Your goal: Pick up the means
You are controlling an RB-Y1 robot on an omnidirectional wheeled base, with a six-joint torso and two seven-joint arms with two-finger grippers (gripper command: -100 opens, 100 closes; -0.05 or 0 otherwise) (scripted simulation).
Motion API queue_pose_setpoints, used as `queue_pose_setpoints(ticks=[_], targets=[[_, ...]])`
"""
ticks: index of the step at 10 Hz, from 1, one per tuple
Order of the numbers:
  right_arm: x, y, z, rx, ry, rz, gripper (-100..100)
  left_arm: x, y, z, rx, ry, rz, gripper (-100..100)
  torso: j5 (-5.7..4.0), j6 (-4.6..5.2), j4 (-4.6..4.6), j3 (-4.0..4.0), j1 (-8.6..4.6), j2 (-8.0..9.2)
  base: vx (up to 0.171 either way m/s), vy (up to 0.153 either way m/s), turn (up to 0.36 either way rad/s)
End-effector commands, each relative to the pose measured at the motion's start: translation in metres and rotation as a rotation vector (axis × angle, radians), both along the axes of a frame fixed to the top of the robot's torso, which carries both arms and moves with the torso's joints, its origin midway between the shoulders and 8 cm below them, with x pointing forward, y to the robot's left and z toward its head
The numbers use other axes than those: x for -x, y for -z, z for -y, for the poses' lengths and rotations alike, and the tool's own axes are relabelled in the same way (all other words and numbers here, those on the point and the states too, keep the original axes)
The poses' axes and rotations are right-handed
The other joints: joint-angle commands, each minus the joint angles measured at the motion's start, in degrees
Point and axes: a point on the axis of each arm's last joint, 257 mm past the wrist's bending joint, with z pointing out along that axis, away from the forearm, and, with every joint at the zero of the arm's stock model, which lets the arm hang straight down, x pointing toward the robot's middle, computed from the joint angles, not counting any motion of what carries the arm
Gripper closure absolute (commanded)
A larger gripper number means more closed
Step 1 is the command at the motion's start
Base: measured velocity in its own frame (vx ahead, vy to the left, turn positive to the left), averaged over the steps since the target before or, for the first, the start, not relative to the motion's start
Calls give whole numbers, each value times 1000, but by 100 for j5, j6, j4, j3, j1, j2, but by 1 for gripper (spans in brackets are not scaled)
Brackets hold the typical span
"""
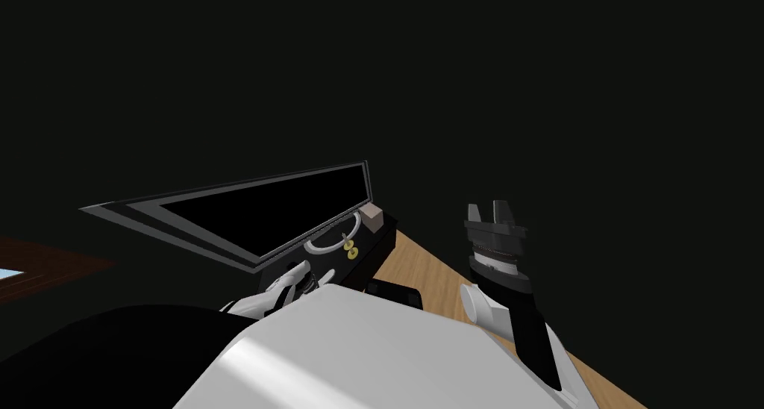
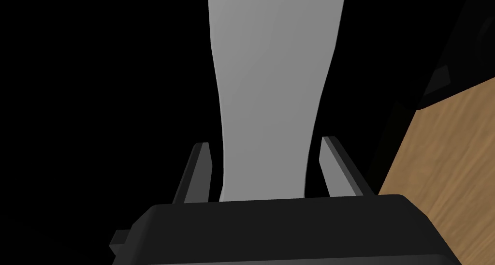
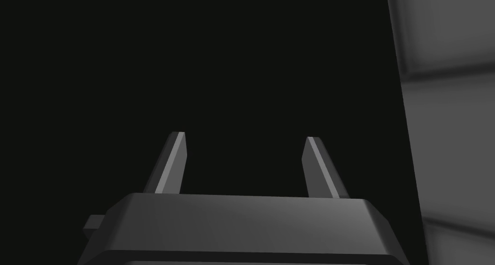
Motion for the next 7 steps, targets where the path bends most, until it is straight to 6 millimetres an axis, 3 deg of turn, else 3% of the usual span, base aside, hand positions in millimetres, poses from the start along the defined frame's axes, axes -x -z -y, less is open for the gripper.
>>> queue_pose_setpoints(ticks=[1, 4, 6, 7], targets=[[0, 0, 0, 0, 0, 0, 0, -14, -6, -1, -2, 18, -2, 100, 0, 0, 0, 0, 0, 0, -40, 2, 185], [0, 0, 0, 0, 0, 0, 0, -42, -15, 0, -8, 53, -4, 100, -2, -4, 4, 10, 5, 16, -41, 14, 133], [0, 0, 0, 0, 0, 0, 0, -40, -14, 1, -7, 50, -4, 100, -3, -3, 3, 8, 3, 12, -15, 6, 29], [0, 0, 0, 0, 0, 0, 0, -40, -14, 1, -7, 49, -4, 0, -2, -1, 2, 5, 0, 7, 0, 0, 0]])
